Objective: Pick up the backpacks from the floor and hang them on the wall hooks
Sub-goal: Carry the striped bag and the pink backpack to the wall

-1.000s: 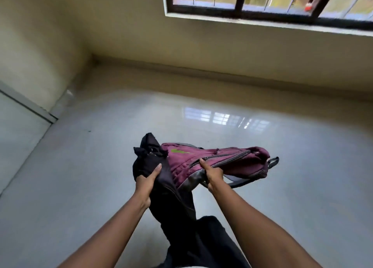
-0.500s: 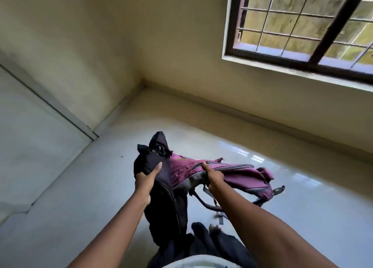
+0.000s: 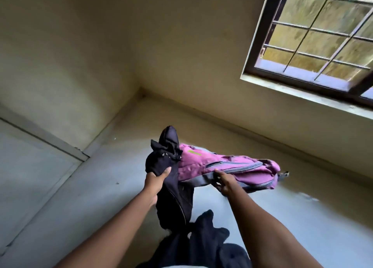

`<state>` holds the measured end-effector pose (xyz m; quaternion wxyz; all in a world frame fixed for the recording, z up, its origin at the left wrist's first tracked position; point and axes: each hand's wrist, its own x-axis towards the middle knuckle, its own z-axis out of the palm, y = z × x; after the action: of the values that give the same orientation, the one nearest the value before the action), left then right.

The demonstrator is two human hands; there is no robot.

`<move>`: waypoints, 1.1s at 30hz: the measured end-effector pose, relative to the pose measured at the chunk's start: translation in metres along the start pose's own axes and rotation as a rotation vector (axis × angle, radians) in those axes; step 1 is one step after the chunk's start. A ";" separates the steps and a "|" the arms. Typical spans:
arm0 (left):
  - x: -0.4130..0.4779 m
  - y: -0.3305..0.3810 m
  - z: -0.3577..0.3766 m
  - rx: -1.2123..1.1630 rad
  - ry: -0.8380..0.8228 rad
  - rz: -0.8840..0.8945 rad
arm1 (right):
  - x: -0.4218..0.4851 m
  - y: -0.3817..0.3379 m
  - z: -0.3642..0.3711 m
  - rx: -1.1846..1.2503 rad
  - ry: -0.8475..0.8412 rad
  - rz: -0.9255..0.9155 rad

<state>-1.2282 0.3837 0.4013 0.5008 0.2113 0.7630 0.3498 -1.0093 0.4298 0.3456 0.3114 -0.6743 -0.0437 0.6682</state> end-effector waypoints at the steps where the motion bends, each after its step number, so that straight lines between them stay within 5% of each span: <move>1: 0.012 0.008 0.001 0.023 -0.010 0.005 | 0.007 0.001 0.003 -0.036 -0.002 0.011; 6: 0.061 0.027 -0.006 0.244 -0.046 -0.008 | -0.005 0.005 0.038 -0.257 -0.113 0.008; 17: 0.087 0.074 -0.069 0.754 -0.247 0.181 | -0.052 -0.081 0.161 -1.242 -0.418 -1.022; 25: 0.092 0.083 -0.080 0.910 -0.107 0.298 | -0.024 -0.097 0.182 -1.766 -0.611 -0.857; 29: 0.096 0.088 -0.078 0.857 -0.107 0.279 | -0.029 -0.096 0.196 -1.741 -0.515 -0.832; 33: 0.096 0.087 -0.071 0.940 -0.194 0.073 | -0.028 -0.087 0.208 -1.751 -0.525 -0.754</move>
<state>-1.3346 0.4837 0.4251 0.4074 0.4733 0.7802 -0.0367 -1.1745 0.5617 0.4296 -0.1243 -0.4390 -0.8021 0.3854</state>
